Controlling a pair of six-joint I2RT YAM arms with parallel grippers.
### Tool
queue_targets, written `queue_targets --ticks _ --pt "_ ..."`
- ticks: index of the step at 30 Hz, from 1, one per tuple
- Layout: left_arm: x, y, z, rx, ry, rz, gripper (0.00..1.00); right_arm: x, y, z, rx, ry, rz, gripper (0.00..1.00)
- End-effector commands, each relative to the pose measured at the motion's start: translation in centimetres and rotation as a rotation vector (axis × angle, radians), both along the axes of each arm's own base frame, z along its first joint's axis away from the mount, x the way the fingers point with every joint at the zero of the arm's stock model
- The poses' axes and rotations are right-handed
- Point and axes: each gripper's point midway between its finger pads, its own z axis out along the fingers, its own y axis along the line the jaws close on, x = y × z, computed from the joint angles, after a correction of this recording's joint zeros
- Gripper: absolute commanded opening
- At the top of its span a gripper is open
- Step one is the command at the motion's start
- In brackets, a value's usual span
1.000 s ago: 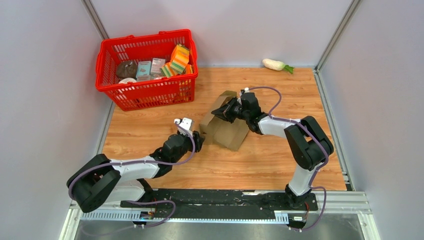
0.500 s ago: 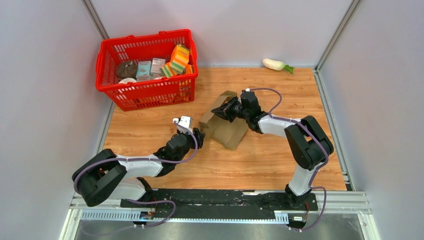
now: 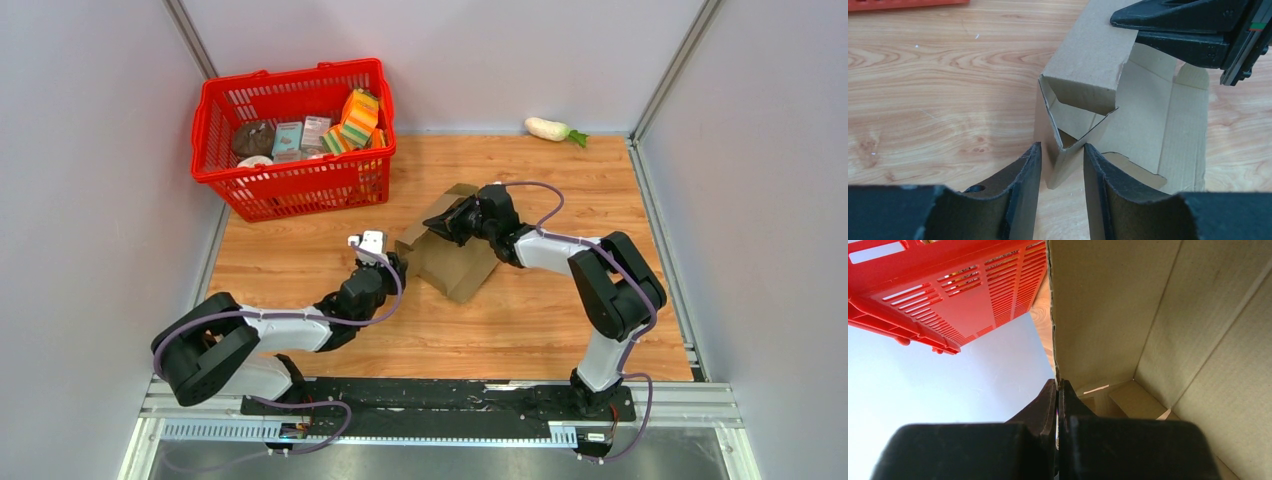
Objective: Fold the paper box
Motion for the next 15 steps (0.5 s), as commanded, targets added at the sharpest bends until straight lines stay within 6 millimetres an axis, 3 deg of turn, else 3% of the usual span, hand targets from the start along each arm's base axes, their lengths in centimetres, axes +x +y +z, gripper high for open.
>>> queue_targets --ticks 1,10,15 --pt "1.3 -0.5 2.8 -0.052 -0.078 0.064 0.45 -0.7 0.7 -1.2 -0.018 0.070 0.004 0.00" --pt "1.1 1.0 5.2 -0.025 -0.163 0.102 0.46 -0.9 1.5 -0.5 -0.045 0.077 0.012 0.00" --pt "1.2 -1.2 4.4 -0.025 -0.125 0.029 0.47 -1.1 1.4 -0.6 -0.022 0.093 -0.007 0.00"
